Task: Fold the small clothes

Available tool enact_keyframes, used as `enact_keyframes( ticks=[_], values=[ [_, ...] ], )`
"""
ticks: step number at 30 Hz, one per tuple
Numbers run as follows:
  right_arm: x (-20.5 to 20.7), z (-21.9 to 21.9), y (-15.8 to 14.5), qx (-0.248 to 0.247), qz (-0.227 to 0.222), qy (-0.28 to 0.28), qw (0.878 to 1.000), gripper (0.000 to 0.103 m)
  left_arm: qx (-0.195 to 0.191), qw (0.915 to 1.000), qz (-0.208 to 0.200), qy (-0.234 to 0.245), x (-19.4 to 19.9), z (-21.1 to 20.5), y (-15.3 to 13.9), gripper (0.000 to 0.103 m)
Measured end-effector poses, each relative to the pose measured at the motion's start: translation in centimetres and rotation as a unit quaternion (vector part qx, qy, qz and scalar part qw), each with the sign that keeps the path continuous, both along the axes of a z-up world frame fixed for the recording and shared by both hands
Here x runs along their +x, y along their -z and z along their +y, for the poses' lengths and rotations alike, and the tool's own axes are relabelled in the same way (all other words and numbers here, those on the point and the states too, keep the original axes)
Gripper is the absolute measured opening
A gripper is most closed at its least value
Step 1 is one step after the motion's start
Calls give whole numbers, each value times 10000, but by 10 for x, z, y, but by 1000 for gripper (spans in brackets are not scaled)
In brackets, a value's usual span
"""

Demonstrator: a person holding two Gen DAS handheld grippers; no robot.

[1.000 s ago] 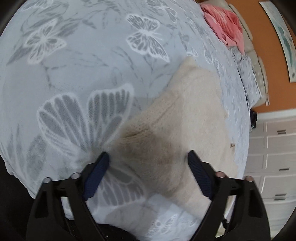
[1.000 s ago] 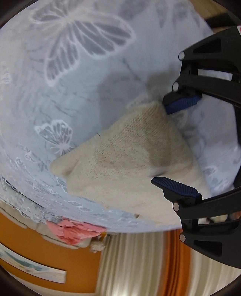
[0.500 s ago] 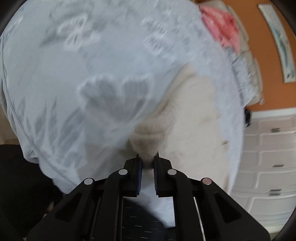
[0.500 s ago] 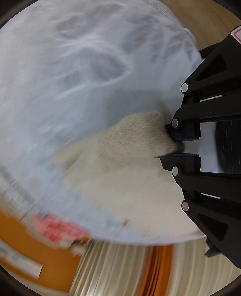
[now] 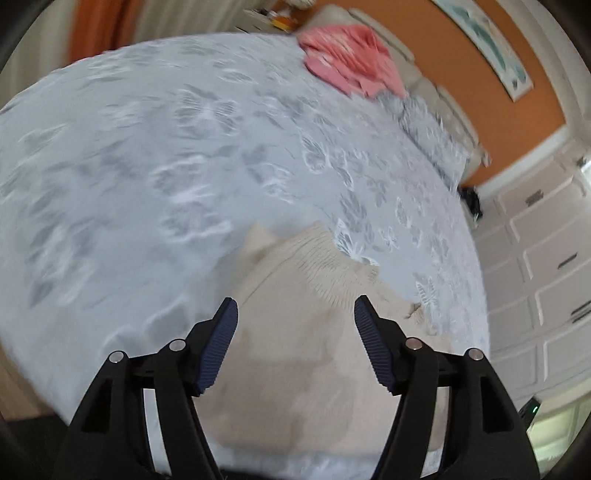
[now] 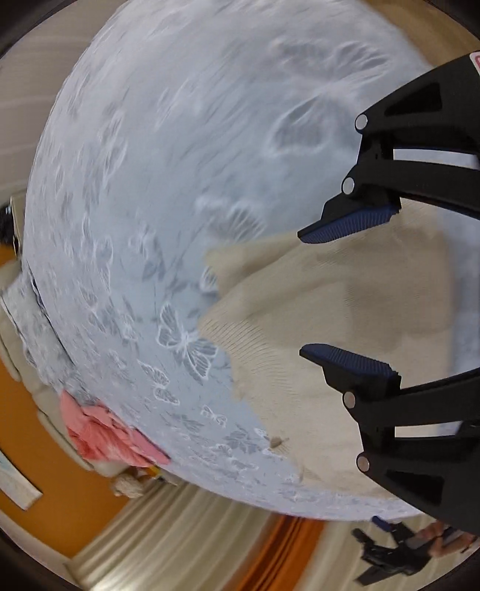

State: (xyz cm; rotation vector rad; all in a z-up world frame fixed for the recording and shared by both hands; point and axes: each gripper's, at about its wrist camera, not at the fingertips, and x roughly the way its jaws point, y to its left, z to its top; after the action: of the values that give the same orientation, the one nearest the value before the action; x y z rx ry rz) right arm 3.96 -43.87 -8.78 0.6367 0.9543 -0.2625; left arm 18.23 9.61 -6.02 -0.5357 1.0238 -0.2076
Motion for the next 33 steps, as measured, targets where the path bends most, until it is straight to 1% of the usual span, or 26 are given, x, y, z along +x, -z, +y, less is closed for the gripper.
enact_keyframes(
  ticks=[2,4,5,6,7,8,9,10,11,12,13,14,15,17,21,22,23,24,25,26,27,28,29,30,31,33],
  values=[
    [31,3,11,-167,184,-217,9995,56,216,9995,97,194,24,-21,15,63],
    [54,4,24,-232,365,-346,9985,60,457,9980,248,355,42,-38,32,62],
    [64,3,34,-229,501,-425,9976,61,520,9972,350,413,40,-40,42,60],
    [73,2,44,-174,606,-512,9967,52,611,9960,493,437,44,-43,51,50],
    [77,1,51,16,591,-664,9960,29,693,9944,660,457,49,-44,61,27],
    [80,2,53,125,620,-715,9954,6,696,9932,824,441,53,-43,72,13],
    [75,-5,46,114,427,-581,9973,6,641,9936,844,378,54,-39,75,5],
    [70,-10,39,77,261,-451,9986,6,545,9952,775,244,55,-30,76,2],
    [61,-24,32,71,87,-164,9998,6,582,9952,780,129,57,-23,78,0],
    [56,-35,35,108,70,19,9999,5,568,9950,819,75,58,-18,82,0],
    [56,-45,48,153,277,116,9994,5,485,9950,869,76,60,-15,88,0],
    [57,-53,68,323,647,111,9973,5,420,9951,889,97,61,-14,94,0],
    [56,-54,74,446,691,58,9966,6,459,9951,867,134,62,-16,93,0],
    [53,-48,56,365,399,5,9985,7,585,9947,807,233,63,-22,86,0],
    [44,-22,30,320,27,-227,9992,24,516,9950,809,267,57,-21,86,0],
    [44,-17,31,249,23,-362,9990,21,491,9952,813,252,57,-20,88,0],
    [47,-11,43,-44,439,-504,9978,13,479,9954,793,244,57,-20,89,0],
    [48,-14,57,-143,865,-461,9951,11,530,9953,770,264,56,-21,88,0],
    [43,-19,62,13,897,-288,9956,10,565,9949,798,254,55,-20,85,0],
    [29,-30,56,340,677,94,9971,10,504,9950,837,196,54,-18,80,0],
    [17,-36,44,446,475,345,9973,19,329,9961,812,113,49,-11,72,1],
    [6,-38,34,408,325,458,9976,22,187,9971,735,50,43,-4,65,7],
    [-12,-37,19,252,158,546,9981,34,24,9980,626,-47,32,7,55,15],
    [-26,-34,11,162,104,576,9982,48,-67,9983,569,-140,21,17,48,42],
    [-41,-31,8,135,96,600,9981,53,-144,9979,544,-314,5,32,43,67],
    [-76,-24,14,415,143,587,9973,57,-389,9955,588,-635,-21,56,45,71]
  ],
)
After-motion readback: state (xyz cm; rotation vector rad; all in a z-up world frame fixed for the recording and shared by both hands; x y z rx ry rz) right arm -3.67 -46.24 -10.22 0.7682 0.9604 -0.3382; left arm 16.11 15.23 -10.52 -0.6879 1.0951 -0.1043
